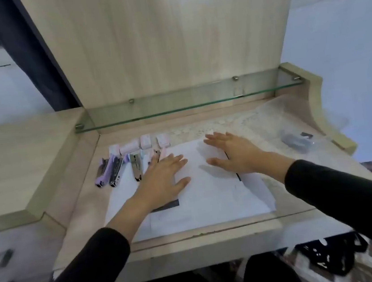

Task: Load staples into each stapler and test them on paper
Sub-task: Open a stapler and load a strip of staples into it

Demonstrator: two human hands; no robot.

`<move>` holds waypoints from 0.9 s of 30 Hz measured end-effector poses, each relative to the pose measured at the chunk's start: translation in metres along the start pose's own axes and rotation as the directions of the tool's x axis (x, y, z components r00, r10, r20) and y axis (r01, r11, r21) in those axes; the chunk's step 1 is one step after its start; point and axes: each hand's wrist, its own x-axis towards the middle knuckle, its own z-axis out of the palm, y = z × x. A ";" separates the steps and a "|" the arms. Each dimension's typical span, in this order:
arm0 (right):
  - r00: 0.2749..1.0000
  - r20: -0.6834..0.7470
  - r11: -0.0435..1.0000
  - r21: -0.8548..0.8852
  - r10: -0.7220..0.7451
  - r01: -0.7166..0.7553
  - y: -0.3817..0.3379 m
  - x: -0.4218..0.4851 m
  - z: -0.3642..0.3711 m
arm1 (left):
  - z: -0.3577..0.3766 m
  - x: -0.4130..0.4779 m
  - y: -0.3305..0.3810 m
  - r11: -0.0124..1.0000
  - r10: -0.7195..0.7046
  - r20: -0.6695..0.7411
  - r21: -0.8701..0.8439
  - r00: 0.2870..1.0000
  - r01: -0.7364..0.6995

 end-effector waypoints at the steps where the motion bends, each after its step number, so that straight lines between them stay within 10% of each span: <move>1: 1.000 -0.004 0.999 -0.033 -0.020 0.020 0.001 0.002 0.002 | 0.004 -0.001 0.000 1.000 0.015 -0.026 -0.001 1.000 -0.015; 15: 0.993 -0.012 0.989 0.086 -0.117 0.118 0.028 0.018 0.030 | 0.024 0.007 -0.002 0.998 0.034 -0.250 -0.036 0.968 -0.044; 27: 0.990 0.000 0.977 0.161 -0.144 0.142 0.033 0.020 0.034 | 0.026 0.020 0.000 0.999 0.046 -0.172 0.026 0.984 -0.042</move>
